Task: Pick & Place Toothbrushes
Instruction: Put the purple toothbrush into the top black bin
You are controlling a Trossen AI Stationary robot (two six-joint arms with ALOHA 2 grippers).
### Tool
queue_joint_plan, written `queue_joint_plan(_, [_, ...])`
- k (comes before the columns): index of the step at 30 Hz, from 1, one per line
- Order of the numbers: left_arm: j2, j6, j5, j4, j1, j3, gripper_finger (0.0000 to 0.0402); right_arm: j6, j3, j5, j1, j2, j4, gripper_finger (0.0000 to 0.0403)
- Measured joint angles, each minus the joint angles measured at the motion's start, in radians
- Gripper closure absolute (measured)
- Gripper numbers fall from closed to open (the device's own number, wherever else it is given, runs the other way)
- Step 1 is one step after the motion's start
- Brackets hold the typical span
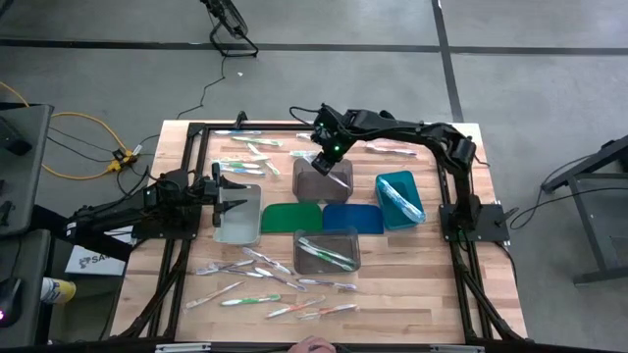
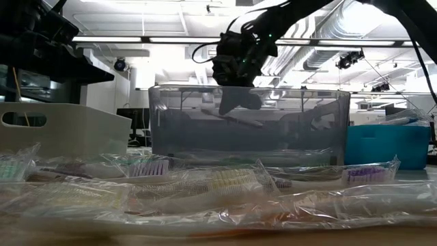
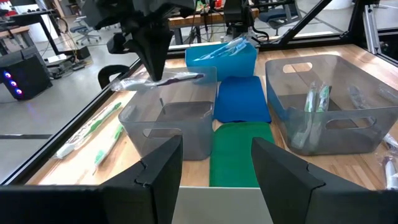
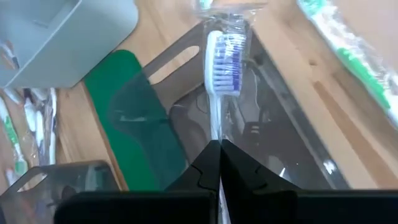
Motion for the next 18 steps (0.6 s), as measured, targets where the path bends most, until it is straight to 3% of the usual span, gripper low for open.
queue_joint_plan(8, [0.000,0.000,0.000,0.000,0.000,0.000,0.0215,-0.002,0.000,-0.017,0.007,0.000,-0.002,0.0383])
queue_joint_plan(18, [0.000,0.000,0.000,0.000,0.000,0.000,0.0215,0.009,-0.001,-0.037,0.003,-0.047,-0.052,0.0268])
